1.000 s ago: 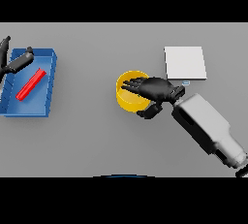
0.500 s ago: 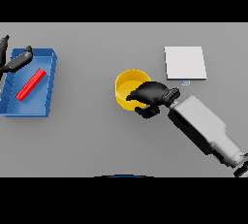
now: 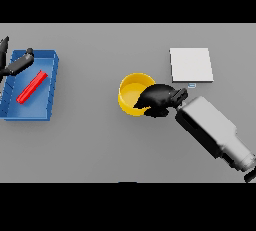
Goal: Pick up the red beaker and tilt it to pour out 1 green nut into yellow bowl. Pick up the yellow bowl and place it on the metallic measuring scale.
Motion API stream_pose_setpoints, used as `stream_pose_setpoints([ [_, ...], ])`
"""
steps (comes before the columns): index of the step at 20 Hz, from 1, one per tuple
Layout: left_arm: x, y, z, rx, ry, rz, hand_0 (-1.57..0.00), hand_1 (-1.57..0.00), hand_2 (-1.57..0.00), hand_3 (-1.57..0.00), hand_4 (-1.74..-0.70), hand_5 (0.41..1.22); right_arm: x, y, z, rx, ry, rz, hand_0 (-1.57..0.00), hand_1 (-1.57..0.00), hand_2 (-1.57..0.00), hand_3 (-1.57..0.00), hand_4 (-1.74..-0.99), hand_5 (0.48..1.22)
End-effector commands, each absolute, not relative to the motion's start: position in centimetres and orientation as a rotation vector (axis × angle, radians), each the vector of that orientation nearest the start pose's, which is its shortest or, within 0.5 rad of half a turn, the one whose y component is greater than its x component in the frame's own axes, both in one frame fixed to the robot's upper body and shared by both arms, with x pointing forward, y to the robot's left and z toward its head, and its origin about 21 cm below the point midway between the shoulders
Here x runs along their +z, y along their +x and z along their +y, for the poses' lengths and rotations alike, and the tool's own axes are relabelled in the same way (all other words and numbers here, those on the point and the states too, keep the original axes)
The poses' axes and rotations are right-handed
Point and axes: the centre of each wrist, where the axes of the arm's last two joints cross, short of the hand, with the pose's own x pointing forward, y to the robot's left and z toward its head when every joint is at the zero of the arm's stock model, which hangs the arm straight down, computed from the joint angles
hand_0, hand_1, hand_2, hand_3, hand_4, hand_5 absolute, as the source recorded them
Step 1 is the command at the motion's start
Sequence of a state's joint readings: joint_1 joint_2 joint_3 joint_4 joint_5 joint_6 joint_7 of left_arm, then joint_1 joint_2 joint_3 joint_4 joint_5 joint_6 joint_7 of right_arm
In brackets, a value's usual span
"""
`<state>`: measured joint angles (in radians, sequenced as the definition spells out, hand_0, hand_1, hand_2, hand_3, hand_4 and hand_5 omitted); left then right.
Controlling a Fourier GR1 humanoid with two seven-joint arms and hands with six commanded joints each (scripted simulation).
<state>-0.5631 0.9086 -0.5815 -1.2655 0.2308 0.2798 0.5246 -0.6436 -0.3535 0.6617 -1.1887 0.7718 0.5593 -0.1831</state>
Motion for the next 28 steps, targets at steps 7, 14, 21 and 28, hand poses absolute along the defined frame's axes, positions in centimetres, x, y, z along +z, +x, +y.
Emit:
stream_pose_setpoints([
  [7,11.8,34.2,32.2,-0.536,0.734,-1.088,0.00,0.00,0.00,0.00,-0.80,0.723,9.0,34.6,-14.3,2.021,-0.258,-1.204,-1.55,-1.55,-1.49,-1.33,-1.732,1.215],
  [14,11.9,34.2,32.1,-0.531,0.727,-1.090,0.00,0.00,0.00,0.00,-0.81,0.723,13.8,34.8,-15.4,1.978,-0.393,-1.214,-1.57,-1.57,-1.55,-1.26,-1.721,1.219],
  [21,12.4,34.4,32.1,-0.526,0.741,-1.107,0.00,0.00,0.00,0.00,-0.81,0.741,16.4,35.7,-17.7,1.949,-0.522,-1.242,-1.57,-1.57,-1.57,-1.33,-1.720,1.221],
  [28,13.1,33.4,31.7,-0.528,0.752,-1.081,0.00,0.00,0.00,0.00,-0.82,0.750,16.0,39.0,-22.1,1.784,-0.629,-1.190,-1.57,-1.57,-1.57,-1.21,-1.720,1.221],
])
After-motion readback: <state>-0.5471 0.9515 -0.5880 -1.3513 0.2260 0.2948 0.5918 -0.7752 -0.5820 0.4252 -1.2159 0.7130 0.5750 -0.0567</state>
